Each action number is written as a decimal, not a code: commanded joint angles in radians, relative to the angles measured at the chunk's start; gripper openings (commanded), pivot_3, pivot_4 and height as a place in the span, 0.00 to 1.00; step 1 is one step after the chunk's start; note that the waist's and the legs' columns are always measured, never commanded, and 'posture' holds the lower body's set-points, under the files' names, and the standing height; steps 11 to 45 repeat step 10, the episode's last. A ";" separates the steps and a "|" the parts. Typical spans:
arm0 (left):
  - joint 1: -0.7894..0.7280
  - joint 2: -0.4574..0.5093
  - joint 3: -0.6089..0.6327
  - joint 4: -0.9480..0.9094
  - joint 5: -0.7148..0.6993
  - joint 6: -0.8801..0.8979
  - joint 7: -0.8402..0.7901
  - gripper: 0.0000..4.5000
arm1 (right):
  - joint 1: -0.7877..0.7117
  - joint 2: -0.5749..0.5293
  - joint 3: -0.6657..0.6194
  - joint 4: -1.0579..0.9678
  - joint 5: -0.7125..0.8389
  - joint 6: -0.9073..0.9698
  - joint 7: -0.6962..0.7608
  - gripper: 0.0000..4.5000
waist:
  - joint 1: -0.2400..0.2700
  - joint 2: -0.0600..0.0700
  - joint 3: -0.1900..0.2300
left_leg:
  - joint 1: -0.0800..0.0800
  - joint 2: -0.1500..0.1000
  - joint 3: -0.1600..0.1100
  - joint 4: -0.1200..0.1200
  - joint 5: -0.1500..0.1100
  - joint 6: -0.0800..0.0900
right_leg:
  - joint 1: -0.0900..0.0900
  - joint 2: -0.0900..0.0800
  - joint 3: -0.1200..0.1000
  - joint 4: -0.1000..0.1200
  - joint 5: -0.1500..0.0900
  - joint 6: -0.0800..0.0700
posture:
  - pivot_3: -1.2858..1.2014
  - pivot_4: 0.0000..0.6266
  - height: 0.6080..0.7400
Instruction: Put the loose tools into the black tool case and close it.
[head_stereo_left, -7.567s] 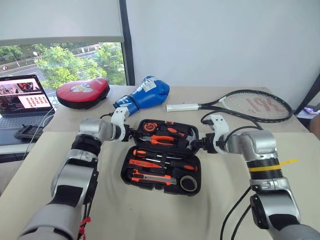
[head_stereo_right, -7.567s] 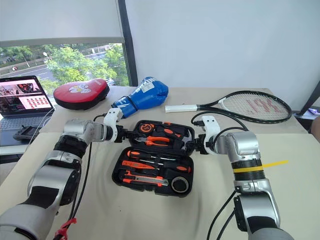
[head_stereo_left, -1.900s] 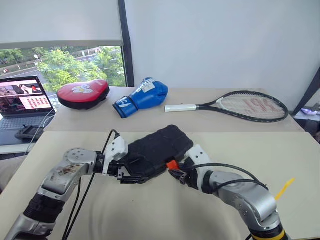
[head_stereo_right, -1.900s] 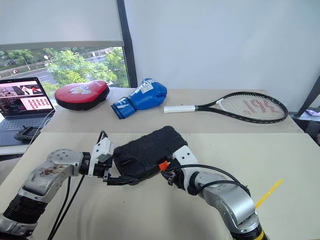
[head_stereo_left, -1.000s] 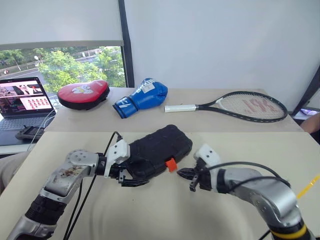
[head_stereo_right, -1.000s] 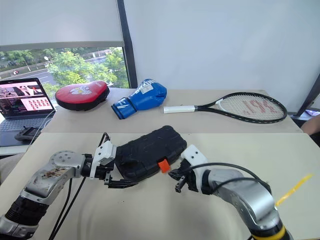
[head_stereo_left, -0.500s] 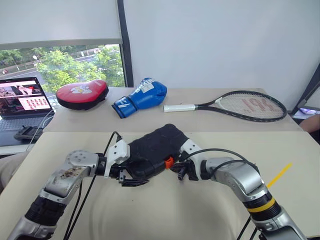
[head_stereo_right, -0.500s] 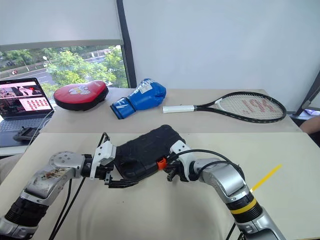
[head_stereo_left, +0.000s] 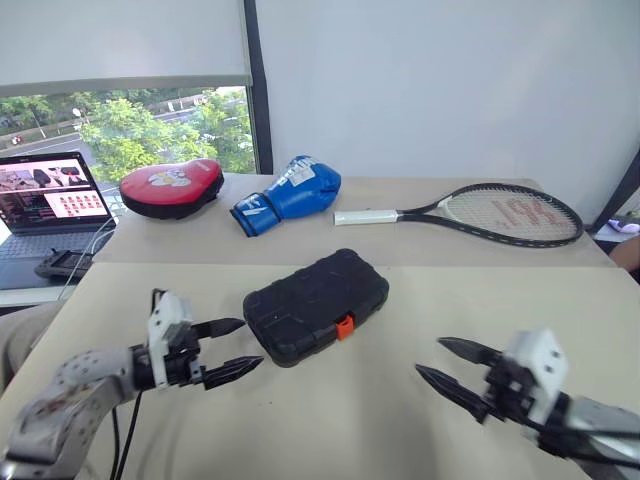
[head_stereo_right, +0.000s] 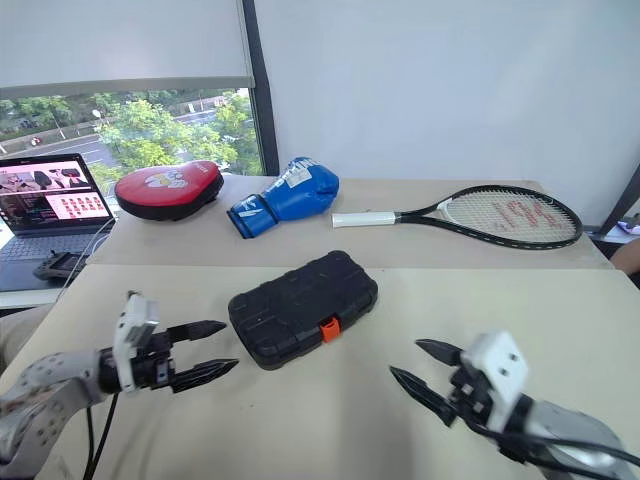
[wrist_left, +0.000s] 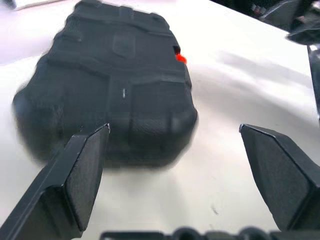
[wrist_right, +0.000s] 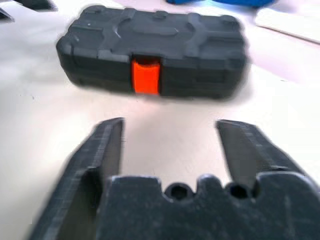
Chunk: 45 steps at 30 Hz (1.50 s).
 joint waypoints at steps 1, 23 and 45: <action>0.083 0.002 0.074 -0.030 -0.022 -0.018 -0.007 1.00 | 0.091 0.007 -0.137 -0.039 0.037 -0.066 0.038 1.00 | 0.001 0.000 0.000 | 0.000 0.001 0.000 0.000 -0.002 -0.003 | 0.000 -0.001 0.000 0.000 0.000 0.000 | 0.52 0.24 1.00; 0.149 0.020 0.074 -0.035 -0.007 -0.021 0.008 1.00 | 0.196 -0.016 -0.226 -0.031 0.054 -0.124 0.083 1.00 | 0.004 0.001 0.000 | 0.003 0.002 0.000 0.000 -0.003 -0.007 | -0.001 0.000 0.000 0.001 -0.007 -0.003 | 0.52 0.24 1.00; 0.149 0.020 0.074 -0.035 -0.007 -0.021 0.008 1.00 | 0.196 -0.016 -0.226 -0.031 0.054 -0.124 0.083 1.00 | 0.004 0.001 0.000 | 0.003 0.002 0.000 0.000 -0.003 -0.007 | -0.001 0.000 0.000 0.001 -0.007 -0.003 | 0.52 0.24 1.00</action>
